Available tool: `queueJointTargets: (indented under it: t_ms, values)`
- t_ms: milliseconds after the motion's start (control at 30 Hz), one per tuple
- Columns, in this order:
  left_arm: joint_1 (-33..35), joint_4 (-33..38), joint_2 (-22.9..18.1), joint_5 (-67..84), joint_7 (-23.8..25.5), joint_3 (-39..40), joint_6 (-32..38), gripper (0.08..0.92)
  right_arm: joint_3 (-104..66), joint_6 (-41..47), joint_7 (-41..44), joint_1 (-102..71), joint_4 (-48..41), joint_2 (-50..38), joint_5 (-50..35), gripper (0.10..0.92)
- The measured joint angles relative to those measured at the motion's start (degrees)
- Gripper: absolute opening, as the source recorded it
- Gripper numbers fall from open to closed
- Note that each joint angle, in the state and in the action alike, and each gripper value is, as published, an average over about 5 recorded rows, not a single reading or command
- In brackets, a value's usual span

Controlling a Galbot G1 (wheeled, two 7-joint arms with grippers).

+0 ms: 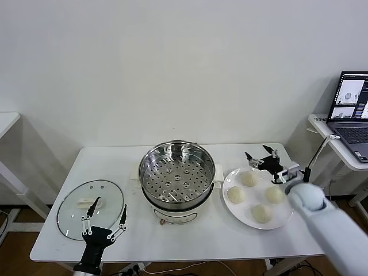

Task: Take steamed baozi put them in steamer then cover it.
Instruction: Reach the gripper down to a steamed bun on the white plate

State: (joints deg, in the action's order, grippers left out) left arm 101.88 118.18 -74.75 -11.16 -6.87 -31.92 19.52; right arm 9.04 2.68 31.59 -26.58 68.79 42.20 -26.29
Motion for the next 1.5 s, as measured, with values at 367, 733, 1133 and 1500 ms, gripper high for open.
queueJointTargets:
  t_ms: [367, 733, 1133, 1500]
  values:
    - [0.8, 0.6, -0.9, -0.2, -0.2, -0.2, 0.1, 0.823, 17.8, -2.8, 26.7, 20.0, -12.9, 1.0, 18.5, 0.823]
    - [1.5, 0.7, -1.1, -0.2, -0.4, -0.9, 0.3, 0.823, 23.8, -5.0, 33.1, 26.2, -22.8, 7.7, 29.6, 0.823]
    - [1.7, 0.5, -1.1, -0.1, -0.6, -1.1, 0.4, 0.823, 24.2, -7.1, 34.6, 27.3, -31.5, 15.0, 36.6, 0.823]
    - [1.6, 0.2, -1.2, -0.1, -0.8, -1.0, 0.5, 0.823, 24.3, -8.0, 35.0, 27.6, -34.7, 18.3, 40.0, 0.752]
